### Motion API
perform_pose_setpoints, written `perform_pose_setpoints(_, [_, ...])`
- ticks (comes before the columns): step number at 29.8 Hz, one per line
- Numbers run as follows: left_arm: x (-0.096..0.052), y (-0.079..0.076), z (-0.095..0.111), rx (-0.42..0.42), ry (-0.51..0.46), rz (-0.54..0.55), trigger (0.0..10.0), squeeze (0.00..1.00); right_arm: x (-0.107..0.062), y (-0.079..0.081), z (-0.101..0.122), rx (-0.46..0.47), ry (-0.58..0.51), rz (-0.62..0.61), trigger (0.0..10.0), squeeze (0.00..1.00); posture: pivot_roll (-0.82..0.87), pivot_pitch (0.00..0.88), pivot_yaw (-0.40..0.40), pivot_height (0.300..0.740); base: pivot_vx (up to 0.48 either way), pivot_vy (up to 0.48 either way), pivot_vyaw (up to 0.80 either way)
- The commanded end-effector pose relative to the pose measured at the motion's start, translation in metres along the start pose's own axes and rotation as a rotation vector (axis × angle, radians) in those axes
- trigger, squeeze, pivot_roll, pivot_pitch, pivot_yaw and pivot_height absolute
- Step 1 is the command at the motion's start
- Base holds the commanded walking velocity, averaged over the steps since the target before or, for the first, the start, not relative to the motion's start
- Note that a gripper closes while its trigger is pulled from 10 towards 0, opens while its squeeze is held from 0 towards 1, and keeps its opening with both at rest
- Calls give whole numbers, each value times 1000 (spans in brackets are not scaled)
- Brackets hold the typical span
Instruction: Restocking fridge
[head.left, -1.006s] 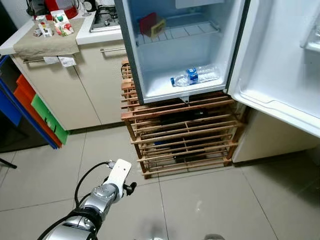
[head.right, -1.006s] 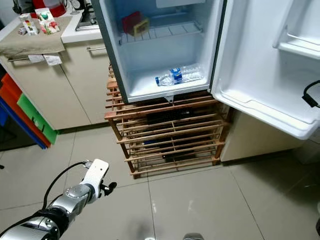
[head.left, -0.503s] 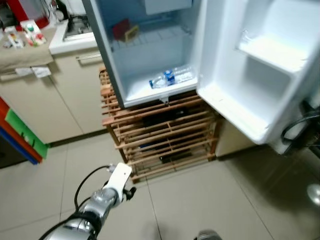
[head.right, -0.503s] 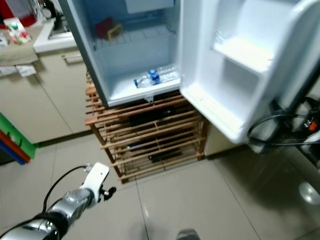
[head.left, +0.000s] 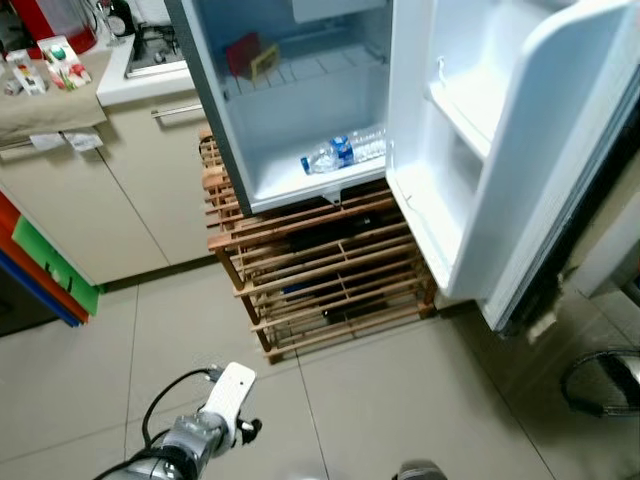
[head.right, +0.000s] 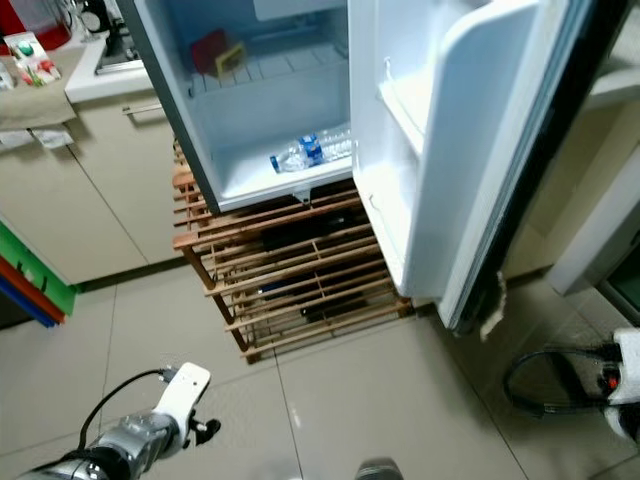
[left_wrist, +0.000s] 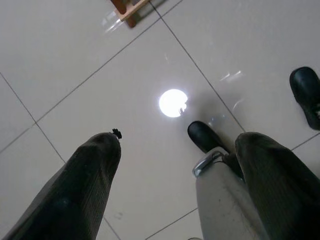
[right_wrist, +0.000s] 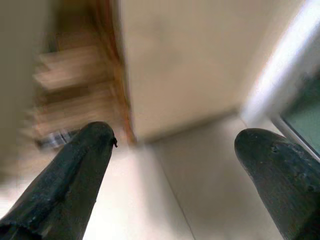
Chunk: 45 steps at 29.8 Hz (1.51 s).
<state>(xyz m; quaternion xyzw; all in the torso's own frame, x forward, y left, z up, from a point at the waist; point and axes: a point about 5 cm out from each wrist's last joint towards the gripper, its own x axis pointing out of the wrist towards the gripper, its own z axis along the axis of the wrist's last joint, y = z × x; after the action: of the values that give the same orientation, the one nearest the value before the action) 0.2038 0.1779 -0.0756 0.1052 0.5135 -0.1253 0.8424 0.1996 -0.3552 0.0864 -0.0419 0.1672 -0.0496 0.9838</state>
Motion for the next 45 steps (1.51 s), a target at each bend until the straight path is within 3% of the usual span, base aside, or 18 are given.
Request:
perform_pose_setpoints(1, [-1,6,-3,-19,10,21,10000,0,4,8,11,21,-61,24,10000,0,-236,0,129,740,0,0,0])
perform_pose_setpoints(8, [-1,6,-5,-21,24,1,10000,0,10,38,14,146,-80,196,10000,0,-234,0,130,740,0,0,0])
perform_pose_setpoints(11, [-4,16,-15,3,62,50,10000,0,16,84,26,79,-81,391,10000,0,-225,0,123,740,0,0,0])
perform_pose_setpoints(15, [-6,21,-21,9,79,75,10000,0,20,120,46,38,-132,515,10000,0,-222,0,117,740,0,0,0])
perform_pose_setpoints(16, [-6,22,-22,6,84,79,10000,0,19,141,58,36,-172,591,10000,0,-220,0,116,740,0,0,0])
perform_pose_setpoints(17, [-6,22,-22,6,84,79,10000,0,19,141,58,36,-172,591,10000,0,-220,0,116,740,0,0,0])
perform_pose_setpoints(19, [-6,23,-25,9,91,87,10000,0,9,181,79,29,-243,766,10000,0,-213,0,109,740,0,0,0])
perform_pose_setpoints(23, [-5,19,-19,13,78,85,10000,0,11,184,83,26,-244,761,10000,0,-208,0,104,740,0,0,0])
perform_pose_setpoints(25, [-4,18,-13,37,54,94,10000,0,21,171,76,23,-218,671,10000,0,-203,0,97,740,0,0,0])
perform_pose_setpoints(26, [-4,20,-3,44,2,118,10000,0,31,157,68,7,-192,556,10000,0,-201,0,95,740,0,0,0])
perform_pose_setpoints(28, [-11,32,52,-28,-304,246,10000,0,46,125,49,10,-135,249,10000,0,-194,0,82,740,0,0,0])
perform_pose_setpoints(29, [-11,32,52,-28,-304,246,10000,0,46,125,49,10,-135,249,10000,0,-194,0,82,740,0,0,0])
perform_pose_setpoints(31, [-21,36,86,-103,-514,207,10000,0,47,121,35,72,-114,110,10000,0,-183,0,76,740,0,0,0])
perform_pose_setpoints(33, [-27,36,106,-149,-618,183,10000,0,46,125,29,75,-105,93,10000,0,-177,0,70,740,0,0,0])
perform_pose_setpoints(34, [-45,31,151,-205,-816,134,10000,0,46,138,25,57,-111,109,10000,0,-169,0,66,740,0,0,0])
perform_pose_setpoints(35, [-45,31,151,-205,-816,134,10000,0,46,138,25,57,-111,109,10000,0,-169,0,66,740,0,0,0])
perform_pose_setpoints(37, [-66,21,188,-209,-967,111,10000,0,48,148,25,52,-138,125,10000,0,-163,0,62,740,0,0,0])
perform_pose_setpoints(45, [-125,22,237,-340,-1256,123,10000,0,60,164,35,105,-203,95,10000,0,-96,0,12,740,0,0,0])
